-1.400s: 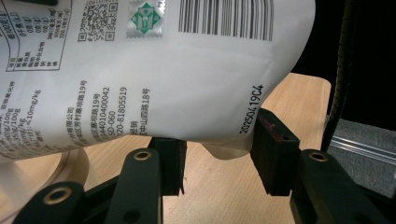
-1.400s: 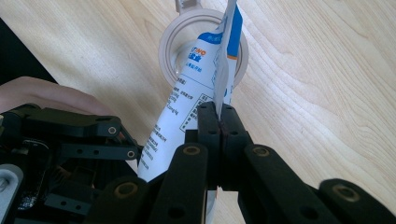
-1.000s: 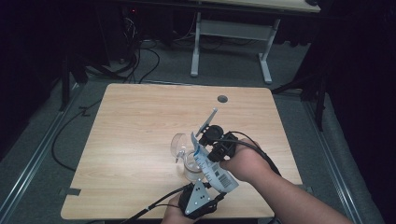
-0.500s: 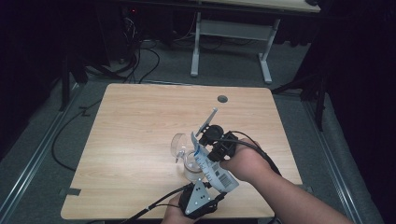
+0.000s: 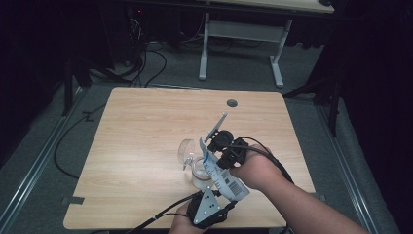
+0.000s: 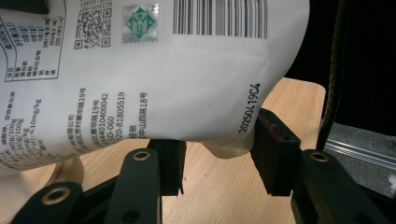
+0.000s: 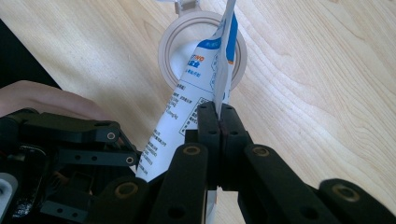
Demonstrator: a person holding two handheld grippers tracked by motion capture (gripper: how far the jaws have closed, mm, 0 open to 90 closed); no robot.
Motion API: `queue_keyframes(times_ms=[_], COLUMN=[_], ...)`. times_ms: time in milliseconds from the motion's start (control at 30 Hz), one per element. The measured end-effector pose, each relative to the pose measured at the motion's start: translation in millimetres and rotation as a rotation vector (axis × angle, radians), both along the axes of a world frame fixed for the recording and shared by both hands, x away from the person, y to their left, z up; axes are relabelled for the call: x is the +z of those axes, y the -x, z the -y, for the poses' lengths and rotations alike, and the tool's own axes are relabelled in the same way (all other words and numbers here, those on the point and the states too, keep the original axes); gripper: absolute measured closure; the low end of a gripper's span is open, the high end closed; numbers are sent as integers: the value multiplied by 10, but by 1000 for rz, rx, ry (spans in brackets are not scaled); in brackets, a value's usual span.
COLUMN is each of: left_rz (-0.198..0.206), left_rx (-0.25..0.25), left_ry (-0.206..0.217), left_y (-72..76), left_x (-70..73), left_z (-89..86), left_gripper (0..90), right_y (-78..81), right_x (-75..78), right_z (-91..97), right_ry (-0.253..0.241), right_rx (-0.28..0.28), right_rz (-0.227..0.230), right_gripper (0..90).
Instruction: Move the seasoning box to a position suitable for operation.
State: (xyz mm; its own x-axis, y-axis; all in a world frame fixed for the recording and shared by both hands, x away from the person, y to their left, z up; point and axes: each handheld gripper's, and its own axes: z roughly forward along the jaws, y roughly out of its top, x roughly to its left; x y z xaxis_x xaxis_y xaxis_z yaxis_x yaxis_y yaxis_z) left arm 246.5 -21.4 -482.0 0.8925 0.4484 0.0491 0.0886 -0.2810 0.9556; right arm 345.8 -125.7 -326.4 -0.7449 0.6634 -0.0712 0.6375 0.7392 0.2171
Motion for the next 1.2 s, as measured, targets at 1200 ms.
queue_keyframes(times_ms=[1200], left_rz=[6], left_rx=[1], left_ry=[8], left_y=[2], left_x=[26], left_z=[0], left_gripper=[583], right_y=[-15], right_x=[10], right_z=[-20], right_ry=[1], right_rx=[5], right_rz=[3], right_gripper=[900])
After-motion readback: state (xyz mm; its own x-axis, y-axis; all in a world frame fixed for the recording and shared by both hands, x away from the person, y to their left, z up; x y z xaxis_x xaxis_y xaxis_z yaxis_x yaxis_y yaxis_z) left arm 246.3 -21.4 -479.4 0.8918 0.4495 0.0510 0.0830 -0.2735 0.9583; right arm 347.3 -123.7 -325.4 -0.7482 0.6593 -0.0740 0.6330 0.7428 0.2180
